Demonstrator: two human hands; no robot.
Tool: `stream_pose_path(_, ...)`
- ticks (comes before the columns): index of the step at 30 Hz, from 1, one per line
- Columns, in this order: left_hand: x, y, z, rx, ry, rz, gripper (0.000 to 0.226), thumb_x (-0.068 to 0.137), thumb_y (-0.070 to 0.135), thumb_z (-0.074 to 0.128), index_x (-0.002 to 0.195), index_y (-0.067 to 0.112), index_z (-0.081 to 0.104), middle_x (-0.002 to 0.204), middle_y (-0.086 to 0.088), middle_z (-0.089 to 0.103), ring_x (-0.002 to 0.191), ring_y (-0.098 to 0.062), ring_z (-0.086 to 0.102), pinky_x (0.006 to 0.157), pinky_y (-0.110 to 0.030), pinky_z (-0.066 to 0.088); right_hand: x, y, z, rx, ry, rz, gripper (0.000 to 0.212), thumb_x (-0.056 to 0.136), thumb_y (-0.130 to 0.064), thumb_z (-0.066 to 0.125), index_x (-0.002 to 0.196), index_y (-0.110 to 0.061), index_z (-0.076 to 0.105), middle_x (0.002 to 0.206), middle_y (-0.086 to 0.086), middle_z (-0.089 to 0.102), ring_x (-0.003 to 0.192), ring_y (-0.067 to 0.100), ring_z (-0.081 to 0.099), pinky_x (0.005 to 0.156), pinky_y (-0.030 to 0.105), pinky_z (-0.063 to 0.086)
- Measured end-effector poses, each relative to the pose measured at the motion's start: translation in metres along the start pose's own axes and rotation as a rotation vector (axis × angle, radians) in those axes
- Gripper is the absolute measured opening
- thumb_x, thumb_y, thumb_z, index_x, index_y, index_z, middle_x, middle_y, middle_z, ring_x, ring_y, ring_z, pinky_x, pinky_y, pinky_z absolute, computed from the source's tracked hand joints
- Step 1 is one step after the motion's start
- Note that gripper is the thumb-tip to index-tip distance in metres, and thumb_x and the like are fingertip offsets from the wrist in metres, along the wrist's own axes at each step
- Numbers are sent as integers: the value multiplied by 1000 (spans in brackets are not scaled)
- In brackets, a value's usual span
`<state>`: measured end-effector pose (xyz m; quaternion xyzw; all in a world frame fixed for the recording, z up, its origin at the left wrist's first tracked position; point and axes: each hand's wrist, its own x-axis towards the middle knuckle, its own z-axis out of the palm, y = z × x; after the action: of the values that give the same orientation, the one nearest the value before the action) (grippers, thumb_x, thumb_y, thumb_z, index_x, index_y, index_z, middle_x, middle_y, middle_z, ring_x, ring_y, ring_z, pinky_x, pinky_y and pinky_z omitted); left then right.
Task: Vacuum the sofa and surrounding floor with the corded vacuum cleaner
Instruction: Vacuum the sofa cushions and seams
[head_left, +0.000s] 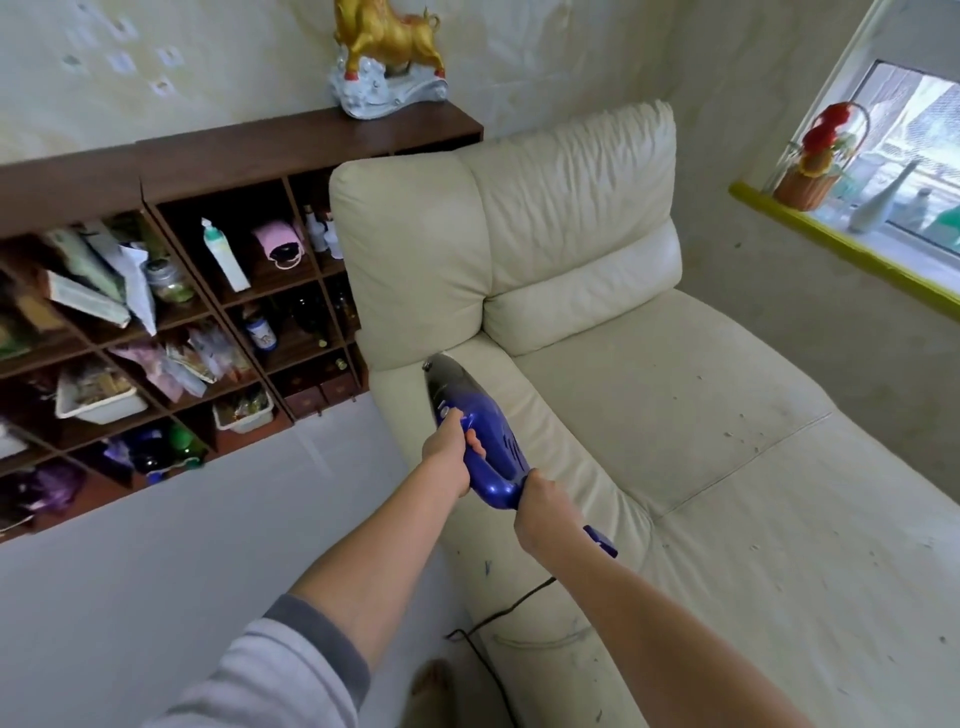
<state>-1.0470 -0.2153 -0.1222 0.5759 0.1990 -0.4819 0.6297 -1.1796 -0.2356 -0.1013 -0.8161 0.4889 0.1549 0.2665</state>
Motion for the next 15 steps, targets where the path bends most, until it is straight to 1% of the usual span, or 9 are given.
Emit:
stream_pose_path(2,-6,-3,-7,-33,-2,-3,24,92,33,58,86,10,58,49,2,48,40,-10,41,46,-21,41,-7,0,3,-1,-1,-18,26,96,-4,48,121,-8,47,102,4,60,77,14,53,66,24,44)
stream_pose_path(4,-13,-8,-16,-51,3,-8,25,92,35,59,83,11,58,49,2,48,40,-9,41,45,-21,41,-16,0,7,-11,-7,-32,27,96,-4,48,122,-7,45,99,4,57,78,14,51,66,24,41)
stream_pose_path(7,-22,-15,-28,-91,13,-23,25,90,35,62,79,13,57,50,2,48,38,-8,41,41,-20,39,-27,0,13,-66,3,-67,29,97,-5,47,125,-7,43,106,4,57,84,14,55,72,25,46)
stream_pose_path(8,-25,-17,-32,-97,19,-26,25,90,35,63,79,13,57,50,2,48,39,-8,42,41,-20,39,-29,0,15,-67,4,-76,29,97,-6,46,126,-8,42,108,4,58,84,14,55,73,24,45)
stream_pose_path(10,-30,-21,-39,-101,29,-26,25,90,35,63,79,13,57,53,2,48,41,-9,42,42,-20,39,-33,1,21,-49,-8,-74,29,97,-6,47,125,-8,42,99,2,54,79,13,51,68,23,42)
stream_pose_path(12,-35,-25,-46,-114,41,-20,24,90,34,63,79,13,57,55,3,47,43,-9,41,41,-19,39,-38,1,26,-49,-16,-68,29,96,-6,48,124,-8,42,94,1,51,76,13,50,66,24,42)
stream_pose_path(13,-36,-26,-49,-114,45,-19,24,90,34,63,79,13,57,55,3,47,42,-9,41,41,-19,39,-40,1,28,-58,-25,-73,30,96,-6,49,125,-8,42,95,1,53,77,14,52,68,24,43)
stream_pose_path(15,-41,-28,-54,-120,59,-9,22,90,32,63,78,13,58,52,3,47,40,-9,41,40,-19,38,-45,2,33,-110,-61,-116,31,95,-6,51,125,-7,42,107,3,58,85,15,58,70,24,43)
